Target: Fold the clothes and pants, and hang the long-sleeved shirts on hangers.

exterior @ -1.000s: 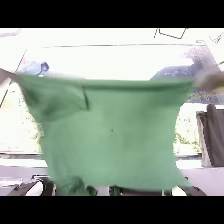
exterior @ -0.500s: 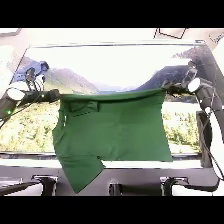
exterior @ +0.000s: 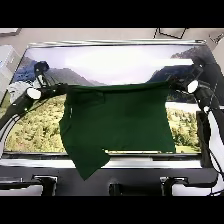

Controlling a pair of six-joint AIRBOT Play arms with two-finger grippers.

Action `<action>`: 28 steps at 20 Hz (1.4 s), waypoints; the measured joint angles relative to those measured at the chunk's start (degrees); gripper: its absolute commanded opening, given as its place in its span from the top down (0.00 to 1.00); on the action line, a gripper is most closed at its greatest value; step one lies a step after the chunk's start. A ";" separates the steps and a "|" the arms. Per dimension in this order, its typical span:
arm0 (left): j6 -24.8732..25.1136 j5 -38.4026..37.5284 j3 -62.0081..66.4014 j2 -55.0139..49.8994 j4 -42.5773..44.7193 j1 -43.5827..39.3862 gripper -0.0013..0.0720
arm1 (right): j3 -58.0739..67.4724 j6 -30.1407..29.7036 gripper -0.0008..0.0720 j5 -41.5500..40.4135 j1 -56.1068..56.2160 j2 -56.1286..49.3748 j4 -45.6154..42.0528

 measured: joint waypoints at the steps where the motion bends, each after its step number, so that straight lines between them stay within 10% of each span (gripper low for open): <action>1: -0.07 0.42 0.02 -0.61 0.00 -0.81 0.95 | 0.00 0.35 0.94 1.42 -0.11 -0.68 -0.52; 6: -1.66 -5.01 2.34 0.26 0.09 0.15 0.95 | 1.75 -0.79 0.94 8.52 -2.45 -1.01 -1.66; 13: -4.55 -35.45 -1.31 2.60 1.57 5.25 0.95 | 0.66 -9.70 0.94 32.70 -5.18 0.42 -2.51; 23: -7.23 -43.10 -7.50 2.89 4.39 5.55 0.95 | -1.38 -12.87 0.94 41.40 -5.40 -1.36 -3.58; 24: -7.69 -43.23 -7.61 2.89 4.96 5.55 0.93 | -1.38 -12.87 0.85 41.68 -5.40 -1.51 -3.58; 25: -8.04 -43.41 -7.63 2.89 5.46 5.64 0.76 | -1.38 -12.87 0.55 41.90 -5.42 -1.64 -3.58; 26: -8.24 -43.82 -7.43 2.89 5.86 5.92 0.41 | -1.14 -12.87 0.28 42.53 -5.44 -1.73 -3.78; 28: -8.63 -45.68 -5.84 2.99 6.12 7.21 0.25 | 0.72 -12.87 0.20 45.05 -5.88 -1.79 -3.76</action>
